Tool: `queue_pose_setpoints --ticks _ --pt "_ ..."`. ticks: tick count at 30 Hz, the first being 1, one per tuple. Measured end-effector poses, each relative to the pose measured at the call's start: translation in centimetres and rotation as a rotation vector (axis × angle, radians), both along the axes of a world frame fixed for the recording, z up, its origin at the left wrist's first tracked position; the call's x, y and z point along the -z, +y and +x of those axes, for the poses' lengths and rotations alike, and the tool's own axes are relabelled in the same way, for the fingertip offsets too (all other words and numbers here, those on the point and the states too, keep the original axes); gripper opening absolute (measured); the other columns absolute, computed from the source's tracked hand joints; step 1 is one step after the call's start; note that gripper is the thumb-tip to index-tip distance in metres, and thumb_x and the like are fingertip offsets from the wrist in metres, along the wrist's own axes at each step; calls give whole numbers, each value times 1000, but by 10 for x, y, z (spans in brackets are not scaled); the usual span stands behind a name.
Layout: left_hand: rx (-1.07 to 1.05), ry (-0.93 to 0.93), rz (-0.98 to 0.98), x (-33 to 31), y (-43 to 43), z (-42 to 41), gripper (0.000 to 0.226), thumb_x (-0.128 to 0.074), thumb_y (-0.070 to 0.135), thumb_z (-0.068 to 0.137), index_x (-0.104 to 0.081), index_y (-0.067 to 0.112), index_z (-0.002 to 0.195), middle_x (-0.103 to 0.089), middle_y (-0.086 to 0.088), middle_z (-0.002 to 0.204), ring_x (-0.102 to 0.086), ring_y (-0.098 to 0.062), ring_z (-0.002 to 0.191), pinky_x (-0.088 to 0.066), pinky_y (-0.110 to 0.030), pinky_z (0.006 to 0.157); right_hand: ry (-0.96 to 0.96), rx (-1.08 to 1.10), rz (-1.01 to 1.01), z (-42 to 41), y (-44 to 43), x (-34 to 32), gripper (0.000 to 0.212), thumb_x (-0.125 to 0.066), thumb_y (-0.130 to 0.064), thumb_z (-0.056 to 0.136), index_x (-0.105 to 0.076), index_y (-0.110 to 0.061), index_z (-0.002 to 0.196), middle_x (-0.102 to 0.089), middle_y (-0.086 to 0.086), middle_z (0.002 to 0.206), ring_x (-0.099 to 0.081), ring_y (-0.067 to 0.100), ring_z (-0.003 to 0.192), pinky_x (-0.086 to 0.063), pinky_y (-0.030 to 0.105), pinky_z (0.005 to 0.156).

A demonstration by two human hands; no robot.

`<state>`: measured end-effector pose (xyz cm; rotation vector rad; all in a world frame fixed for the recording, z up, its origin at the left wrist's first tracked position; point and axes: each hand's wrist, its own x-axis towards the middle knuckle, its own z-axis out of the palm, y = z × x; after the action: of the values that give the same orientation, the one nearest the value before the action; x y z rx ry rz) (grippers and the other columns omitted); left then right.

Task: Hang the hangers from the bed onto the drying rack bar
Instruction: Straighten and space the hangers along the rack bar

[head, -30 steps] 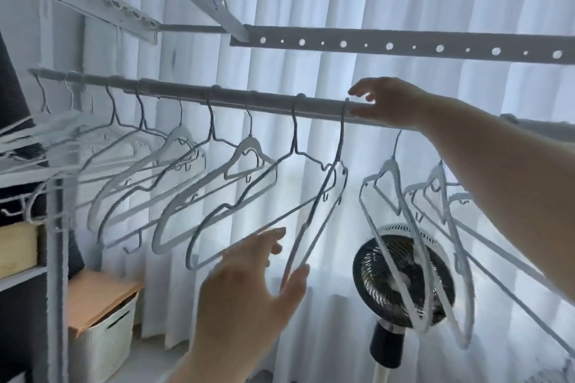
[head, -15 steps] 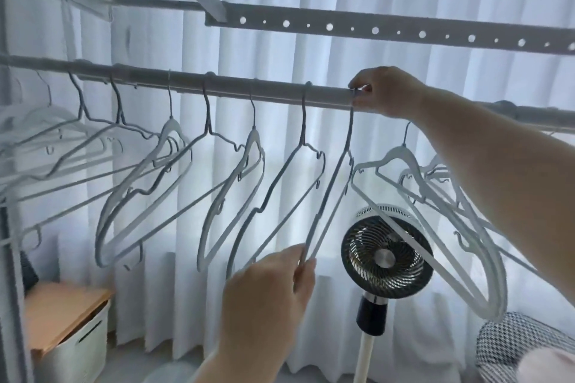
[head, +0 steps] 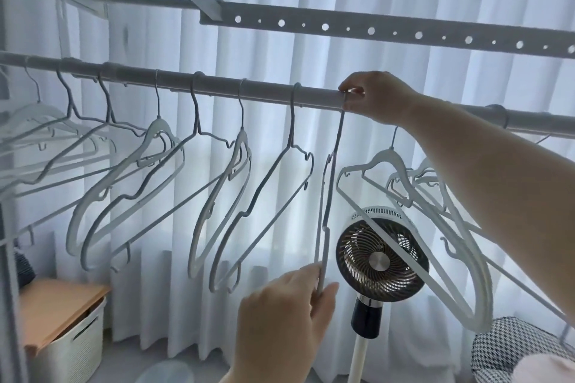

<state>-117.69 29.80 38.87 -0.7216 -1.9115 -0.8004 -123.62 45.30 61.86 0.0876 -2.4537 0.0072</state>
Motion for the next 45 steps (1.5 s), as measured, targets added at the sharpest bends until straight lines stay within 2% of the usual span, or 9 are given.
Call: queue_pose_setpoints --ticks 4,9,13,17,20,24,31,36,45 --pt "23 0 0 0 7 5 23 -43 50 76 -58 34 74 -49 16 40 -46 1 32 -37 -13 34 0 -22 9 -1 3 0 32 -53 -19 91 -54 -13 123 -57 11 123 -51 28 113 -39 29 85" --pt "1 93 40 -13 -9 7 64 -23 60 91 -72 22 79 -63 17 61 -54 0 59 -41 -14 57 -13 -50 8 -1 6 -1 34 -54 -19 90 -53 -13 124 -55 11 126 -50 28 115 -39 31 90" --pt "-174 187 109 -38 -37 -4 41 -43 40 87 -71 10 86 -70 -1 80 -47 -10 83 -38 -21 73 -3 -72 -4 0 8 -1 33 -54 -19 90 -54 -13 123 -56 11 125 -51 28 113 -40 31 88" --pt "-330 58 -1 -46 -44 -14 37 -45 32 78 -69 9 94 -72 -3 80 -62 -19 77 -52 -30 64 -4 -84 -9 1 12 -1 33 -54 -18 90 -54 -13 123 -57 12 123 -51 28 112 -39 29 85" --pt "-353 -80 -83 -45 -40 -14 28 -66 23 75 -67 9 99 -72 -1 79 -68 -26 67 -54 -35 63 -1 -91 -16 1 14 -2 32 -52 -19 91 -55 -13 122 -58 11 123 -52 28 110 -40 30 85" --pt "-339 -353 -66 -46 -36 -12 38 -40 30 95 -38 29 133 -66 9 109 -60 -16 103 -44 -28 84 -3 -97 -24 0 15 0 32 -50 -19 91 -55 -14 122 -58 12 121 -54 30 107 -41 30 83" --pt "-254 -423 2 -38 -24 -6 37 -35 35 96 -37 33 133 -69 9 94 -61 -16 99 -42 -26 83 -10 -98 -34 1 17 0 31 -51 -19 91 -55 -14 122 -59 12 120 -55 30 106 -43 31 84" --pt "-147 -438 54 -38 -16 4 41 -41 35 94 -39 30 134 -43 14 58 -60 -16 89 -40 -24 81 -15 -100 -40 0 17 0 31 -51 -19 91 -55 -15 122 -59 12 121 -55 29 106 -40 28 81" --pt "-5 -394 190 -33 -9 6 42 -47 32 92 -42 31 133 -52 16 64 -57 -10 72 -45 -24 81 -30 -98 -45 1 14 0 33 -51 -19 92 -53 -14 124 -58 11 122 -53 28 110 -40 28 83"
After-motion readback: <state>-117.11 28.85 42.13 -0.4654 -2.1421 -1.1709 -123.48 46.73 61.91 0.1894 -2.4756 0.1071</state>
